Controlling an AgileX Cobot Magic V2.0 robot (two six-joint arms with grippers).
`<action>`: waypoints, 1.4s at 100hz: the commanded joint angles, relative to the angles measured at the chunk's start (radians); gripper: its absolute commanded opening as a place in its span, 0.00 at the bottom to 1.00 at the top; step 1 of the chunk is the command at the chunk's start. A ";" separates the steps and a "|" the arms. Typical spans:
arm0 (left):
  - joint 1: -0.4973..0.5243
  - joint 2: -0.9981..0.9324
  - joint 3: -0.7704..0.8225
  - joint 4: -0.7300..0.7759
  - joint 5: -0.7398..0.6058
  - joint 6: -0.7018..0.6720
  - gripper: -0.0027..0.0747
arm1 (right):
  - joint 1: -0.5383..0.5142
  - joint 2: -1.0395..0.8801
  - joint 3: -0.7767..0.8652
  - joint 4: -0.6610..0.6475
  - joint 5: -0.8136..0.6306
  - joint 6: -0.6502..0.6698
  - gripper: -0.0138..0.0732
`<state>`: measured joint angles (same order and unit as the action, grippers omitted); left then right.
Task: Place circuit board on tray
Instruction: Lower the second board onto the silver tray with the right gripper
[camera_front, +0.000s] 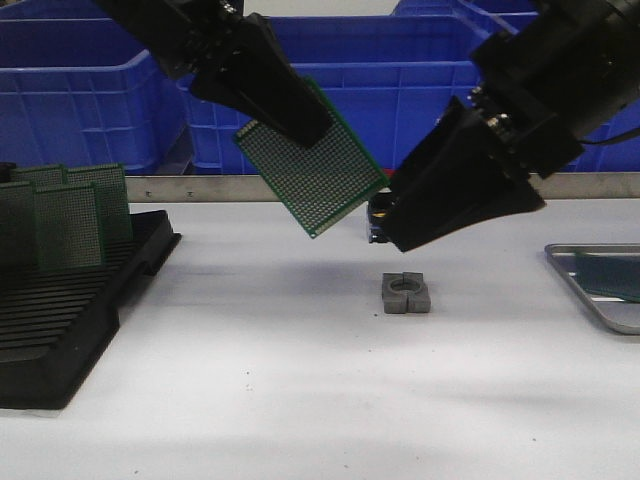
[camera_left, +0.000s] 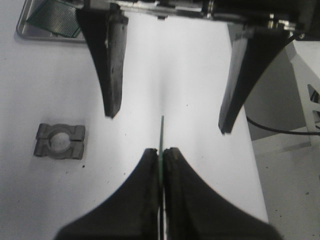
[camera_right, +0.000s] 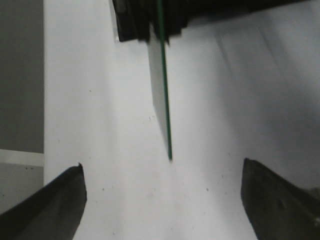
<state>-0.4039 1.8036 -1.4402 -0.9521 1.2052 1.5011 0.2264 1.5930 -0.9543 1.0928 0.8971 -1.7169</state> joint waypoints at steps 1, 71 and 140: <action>-0.017 -0.047 -0.031 -0.100 0.065 -0.007 0.01 | 0.019 -0.043 -0.029 0.110 0.032 -0.056 0.90; -0.017 -0.047 -0.031 -0.113 0.067 -0.007 0.27 | 0.027 -0.043 -0.028 0.184 0.023 -0.049 0.08; -0.015 -0.047 -0.031 -0.113 -0.038 -0.007 0.70 | -0.220 -0.041 -0.025 -0.144 -0.046 0.783 0.08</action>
<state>-0.4147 1.8044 -1.4402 -0.9930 1.1643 1.5014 0.0828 1.5930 -0.9543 0.9211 0.8705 -0.9888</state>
